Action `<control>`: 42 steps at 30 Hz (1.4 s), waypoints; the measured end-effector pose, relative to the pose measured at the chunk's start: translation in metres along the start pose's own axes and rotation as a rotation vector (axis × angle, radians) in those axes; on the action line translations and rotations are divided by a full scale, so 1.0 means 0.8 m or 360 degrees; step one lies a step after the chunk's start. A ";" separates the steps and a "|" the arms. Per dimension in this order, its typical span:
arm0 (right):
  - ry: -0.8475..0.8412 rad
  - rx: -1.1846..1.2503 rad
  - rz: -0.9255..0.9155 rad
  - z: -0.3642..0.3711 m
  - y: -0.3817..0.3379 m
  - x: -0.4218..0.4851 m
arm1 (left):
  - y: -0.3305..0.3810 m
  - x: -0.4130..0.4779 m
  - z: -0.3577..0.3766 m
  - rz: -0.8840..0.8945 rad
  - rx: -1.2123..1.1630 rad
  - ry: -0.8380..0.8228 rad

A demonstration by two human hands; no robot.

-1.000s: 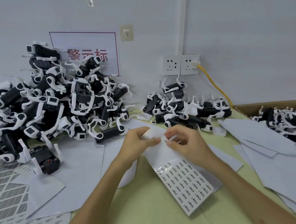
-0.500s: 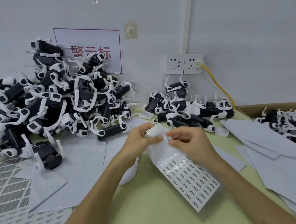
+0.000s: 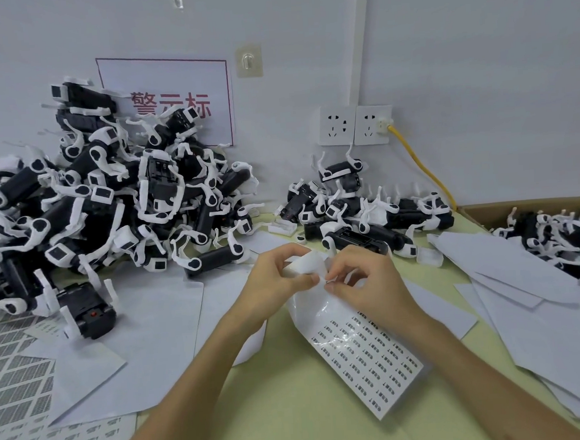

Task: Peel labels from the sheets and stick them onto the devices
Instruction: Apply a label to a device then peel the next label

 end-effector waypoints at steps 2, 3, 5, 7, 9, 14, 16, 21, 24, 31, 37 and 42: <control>0.0025 -0.0036 -0.0045 0.000 -0.001 0.000 | 0.000 0.000 0.000 -0.0006 0.0014 0.0011; 0.0038 -0.0050 -0.0063 0.000 -0.001 0.001 | 0.000 0.000 0.000 -0.0007 0.0017 0.0019; 0.0056 -0.0068 -0.0098 0.000 -0.002 0.001 | 0.000 -0.001 0.000 -0.0007 0.0014 0.0031; 0.0064 -0.0081 -0.0123 0.000 -0.001 0.001 | 0.001 -0.001 0.000 -0.0013 -0.0006 0.0042; 0.0061 -0.0082 -0.0130 0.001 0.000 0.001 | 0.001 -0.001 0.000 -0.0020 -0.0001 0.0047; 0.0043 -0.0096 -0.0111 0.003 0.003 0.001 | 0.003 -0.004 0.002 -0.0037 -0.0023 0.0044; 0.0037 -0.0123 -0.0124 0.003 0.003 0.001 | 0.004 -0.005 0.003 -0.0038 -0.0022 0.0047; 0.0015 -0.0180 -0.0172 0.006 0.002 0.000 | 0.005 -0.005 0.002 -0.0060 -0.0009 0.0068; 0.0009 -0.0197 -0.0182 0.007 0.002 -0.001 | 0.005 -0.005 -0.001 -0.0067 -0.0011 0.0114; 0.0011 -0.0138 -0.0077 0.008 0.005 -0.001 | 0.003 -0.005 -0.004 -0.0093 0.0023 0.0152; 0.0022 -0.0148 -0.0010 0.006 0.009 0.001 | 0.003 -0.006 -0.002 -0.0100 0.0024 0.0133; 0.0006 -0.0195 -0.0049 0.006 0.006 0.000 | 0.000 -0.005 -0.005 -0.0099 0.0023 0.0167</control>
Point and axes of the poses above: each hand's wrist, its own x-axis towards the middle knuckle, its own z-axis out of the palm, y = z × x, the point moved 6 cm from there along x, towards the middle knuckle, and after that the axes turned 15 degrees about -x, right-handed, at the moved point
